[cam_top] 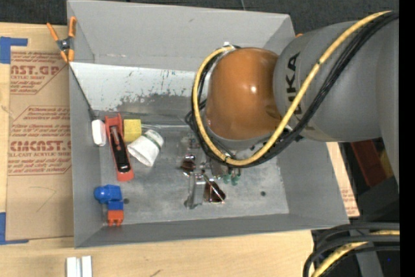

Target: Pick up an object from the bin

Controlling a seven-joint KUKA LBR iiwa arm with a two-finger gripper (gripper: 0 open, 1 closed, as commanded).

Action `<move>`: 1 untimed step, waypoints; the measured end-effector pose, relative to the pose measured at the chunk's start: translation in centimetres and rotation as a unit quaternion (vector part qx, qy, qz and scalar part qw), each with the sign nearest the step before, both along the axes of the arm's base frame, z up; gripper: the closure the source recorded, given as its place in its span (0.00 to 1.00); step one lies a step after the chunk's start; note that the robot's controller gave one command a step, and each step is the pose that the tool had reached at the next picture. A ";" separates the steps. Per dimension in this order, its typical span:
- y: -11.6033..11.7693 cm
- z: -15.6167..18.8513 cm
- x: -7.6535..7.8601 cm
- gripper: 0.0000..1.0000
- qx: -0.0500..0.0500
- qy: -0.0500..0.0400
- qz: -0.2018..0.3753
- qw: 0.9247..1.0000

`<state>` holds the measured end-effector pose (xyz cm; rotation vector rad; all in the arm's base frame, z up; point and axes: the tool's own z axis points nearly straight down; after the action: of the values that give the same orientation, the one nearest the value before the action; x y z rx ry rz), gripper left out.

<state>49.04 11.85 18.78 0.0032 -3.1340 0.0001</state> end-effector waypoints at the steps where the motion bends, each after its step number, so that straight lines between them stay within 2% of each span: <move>1: -0.1 0.4 0.2 0.00 0.001 -0.004 -0.001 1.000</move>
Offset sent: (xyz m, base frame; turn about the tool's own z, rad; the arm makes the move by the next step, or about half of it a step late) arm 0.0048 -0.0756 -0.1178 0.2418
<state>49.22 11.78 19.23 0.0002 -3.1418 -0.0019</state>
